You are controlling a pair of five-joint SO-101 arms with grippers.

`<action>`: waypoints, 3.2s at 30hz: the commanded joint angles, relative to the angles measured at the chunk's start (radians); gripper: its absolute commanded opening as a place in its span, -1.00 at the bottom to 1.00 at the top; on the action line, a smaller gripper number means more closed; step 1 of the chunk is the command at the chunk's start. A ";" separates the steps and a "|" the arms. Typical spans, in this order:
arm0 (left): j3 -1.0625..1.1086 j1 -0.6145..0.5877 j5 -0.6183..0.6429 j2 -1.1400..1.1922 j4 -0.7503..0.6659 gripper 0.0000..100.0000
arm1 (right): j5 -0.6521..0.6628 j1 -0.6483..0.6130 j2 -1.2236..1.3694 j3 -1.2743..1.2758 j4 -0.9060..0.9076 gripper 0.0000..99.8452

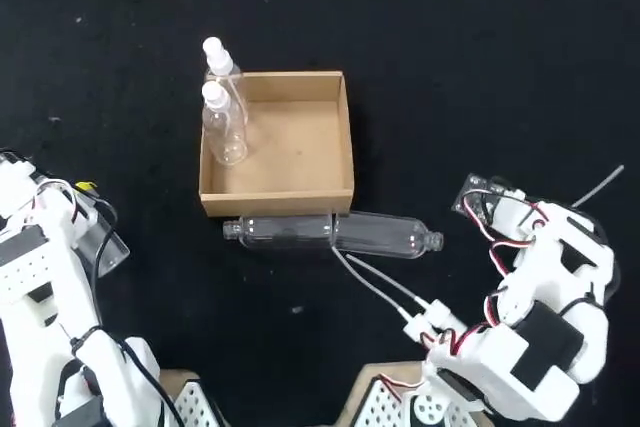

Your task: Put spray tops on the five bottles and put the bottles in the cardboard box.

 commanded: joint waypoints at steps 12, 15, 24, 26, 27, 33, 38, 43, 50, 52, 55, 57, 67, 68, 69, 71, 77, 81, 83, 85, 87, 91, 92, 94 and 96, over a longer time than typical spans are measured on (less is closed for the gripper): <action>0.050 0.001 0.003 -0.037 -0.170 -0.93 | -0.598 -0.026 0.065 -0.117 -0.015 -0.98; 0.050 0.002 0.003 -0.037 -0.172 -0.93 | -0.878 -0.002 0.045 -0.183 0.123 -0.98; 0.050 0.001 0.003 -0.037 -0.172 -0.93 | -1.122 0.011 0.090 -0.456 0.638 -0.71; 0.050 0.001 0.003 -0.037 -0.169 -0.93 | -1.102 0.011 0.116 -0.489 0.635 -0.59; 0.050 0.001 0.003 -0.037 -0.169 -0.93 | -1.068 0.009 0.128 -0.503 0.637 -0.54; 0.050 0.001 0.003 -0.037 -0.169 -0.93 | -0.723 -0.026 0.202 -0.506 0.638 -0.52; 0.050 0.001 0.003 -0.037 -0.169 -0.93 | -0.543 -0.021 0.232 -0.501 0.565 -0.52; 0.050 0.001 0.003 -0.037 -0.169 -0.93 | -0.479 -0.020 0.237 -0.501 0.528 -0.72; 0.050 0.045 0.003 -0.037 -0.175 -0.93 | -0.486 -0.049 0.193 -0.499 0.535 -0.98; 0.050 0.076 0.003 -0.037 -0.175 -0.93 | -0.537 -0.063 0.150 -0.504 0.571 -0.98; 0.050 0.111 0.003 -0.037 -0.175 -0.93 | -0.647 -0.092 0.059 -0.501 0.621 -0.98; 0.038 0.113 0.005 -0.037 -0.178 -0.93 | -0.732 -0.114 -0.019 -0.501 0.655 -0.98; 0.039 0.114 0.003 -0.038 -0.400 -0.93 | -1.126 -0.316 -0.455 -0.507 0.845 -0.98; 0.054 0.111 0.003 -0.038 -0.439 -0.93 | -1.146 -0.354 -0.496 -0.507 0.875 -0.98; 0.071 0.111 0.003 -0.038 -0.482 -0.93 | -1.168 -0.393 -0.535 -0.507 0.893 -0.98; 0.117 0.111 0.003 -0.038 -0.560 -0.93 | -1.209 -0.465 -0.607 -0.507 0.911 -0.98; 0.266 0.119 0.002 -0.038 -0.796 -0.93 | -1.330 -0.644 -0.756 -0.513 0.914 -0.98; 0.366 0.119 0.002 -0.038 -1.014 -0.93 | -1.465 -0.736 -0.825 -0.555 0.914 -0.98; 0.426 0.119 0.002 -0.038 -1.146 -0.93 | -1.514 -0.784 -0.849 -0.582 0.914 -0.98; 0.489 0.120 0.002 -0.038 -1.298 -0.93 | -1.547 -0.833 -0.862 -0.611 0.914 -0.98; 0.558 0.120 0.002 -0.038 -1.468 -0.93 | -1.568 -0.885 -0.872 -0.638 0.914 -0.98; 0.659 0.122 0.009 -0.034 -1.771 -0.93 | -1.619 -0.976 -0.875 -0.711 0.913 -0.98; 0.659 0.124 0.009 -0.026 -1.807 -0.93 | -1.631 -0.996 -0.875 -0.733 0.913 -0.98; 0.657 0.134 0.009 -0.032 -1.809 -0.93 | -1.659 -1.036 -0.875 -0.776 0.913 -0.98; 0.657 0.150 0.009 -0.035 -1.801 -0.93 | -1.688 -1.077 -0.875 -0.816 0.908 -0.98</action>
